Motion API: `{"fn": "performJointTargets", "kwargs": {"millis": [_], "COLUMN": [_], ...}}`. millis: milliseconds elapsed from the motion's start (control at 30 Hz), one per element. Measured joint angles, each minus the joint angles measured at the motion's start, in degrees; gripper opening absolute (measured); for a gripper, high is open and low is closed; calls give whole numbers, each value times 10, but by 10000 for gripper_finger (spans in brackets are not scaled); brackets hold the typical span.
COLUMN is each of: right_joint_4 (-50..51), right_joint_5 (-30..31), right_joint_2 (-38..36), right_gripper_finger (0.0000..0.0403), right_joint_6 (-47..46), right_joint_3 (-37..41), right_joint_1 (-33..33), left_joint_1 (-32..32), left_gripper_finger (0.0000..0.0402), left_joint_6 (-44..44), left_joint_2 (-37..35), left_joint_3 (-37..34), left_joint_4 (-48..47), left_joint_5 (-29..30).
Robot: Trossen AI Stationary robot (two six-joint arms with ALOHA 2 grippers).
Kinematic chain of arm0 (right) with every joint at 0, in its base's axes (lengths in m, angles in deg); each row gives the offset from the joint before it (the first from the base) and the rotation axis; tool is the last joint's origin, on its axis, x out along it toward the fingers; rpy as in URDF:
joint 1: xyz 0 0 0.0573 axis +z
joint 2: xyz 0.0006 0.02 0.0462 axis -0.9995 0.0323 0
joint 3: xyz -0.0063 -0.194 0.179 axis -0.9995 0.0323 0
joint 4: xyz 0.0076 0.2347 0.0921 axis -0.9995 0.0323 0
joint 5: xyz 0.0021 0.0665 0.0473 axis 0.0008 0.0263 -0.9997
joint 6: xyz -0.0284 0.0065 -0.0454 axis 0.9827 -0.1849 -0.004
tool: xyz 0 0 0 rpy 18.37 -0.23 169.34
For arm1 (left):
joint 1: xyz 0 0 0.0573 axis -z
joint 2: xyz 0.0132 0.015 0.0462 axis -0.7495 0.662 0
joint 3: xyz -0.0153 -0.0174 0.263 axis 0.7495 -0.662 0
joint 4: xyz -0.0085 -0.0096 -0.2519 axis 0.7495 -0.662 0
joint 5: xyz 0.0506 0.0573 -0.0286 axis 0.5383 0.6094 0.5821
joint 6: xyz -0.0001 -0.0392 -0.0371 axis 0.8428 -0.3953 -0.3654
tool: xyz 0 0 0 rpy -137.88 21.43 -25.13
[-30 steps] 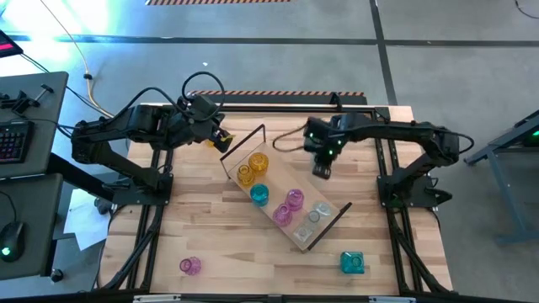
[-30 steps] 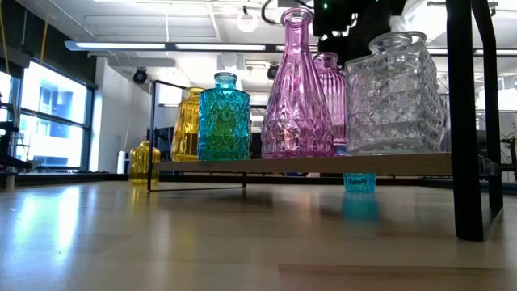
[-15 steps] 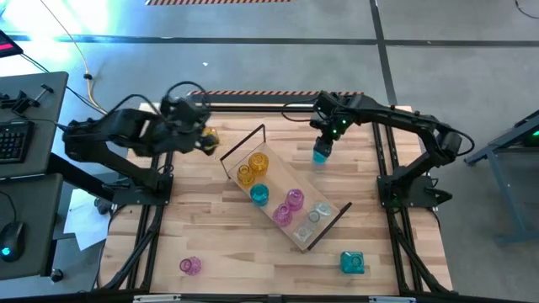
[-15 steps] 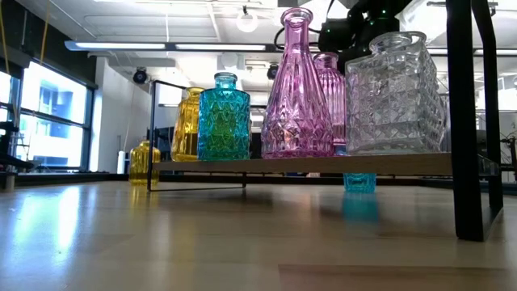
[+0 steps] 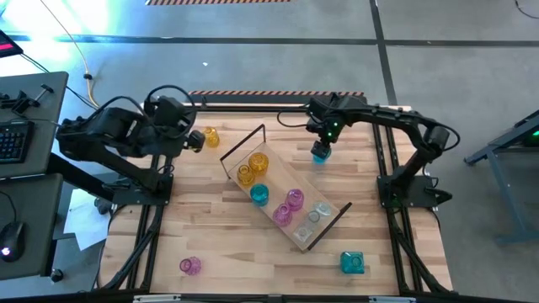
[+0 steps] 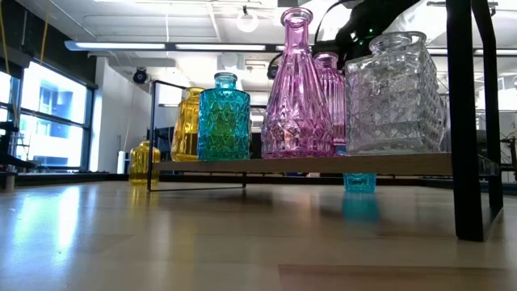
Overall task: Sort vases onto shelf
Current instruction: Put the top blue crystal vase on the shelf
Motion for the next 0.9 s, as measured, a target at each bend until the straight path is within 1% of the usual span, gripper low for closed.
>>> {"fn": "performJointTargets", "kwargs": {"millis": [200, 333, 500, 667, 900], "right_joint_4": [18, 3, -1, 2, 0], "right_joint_5": [31, 15, 3, 8, 9], "right_joint_2": [8, 8, 30, 53, 39], "right_gripper_finger": [204, 204, 204, 204, 204], "right_joint_6": [-1, -1, -8, -3, -2], "right_joint_3": [0, 0, -4, -5, -1], "right_joint_1": [-1, -7, -9, -4, -7], "left_joint_1": [0, 0, 0, 0, 0], "left_gripper_finger": [0, 0, 0, 0, 0], "left_joint_6": [0, 0, 0, 5, 5], "left_joint_2": [8, 12, 16, 15, 16], "left_joint_3": [0, 0, 0, 0, 0], "left_joint_4": [0, 0, 0, 0, 0], "left_joint_5": [-3, -3, -2, -2, -2]}}
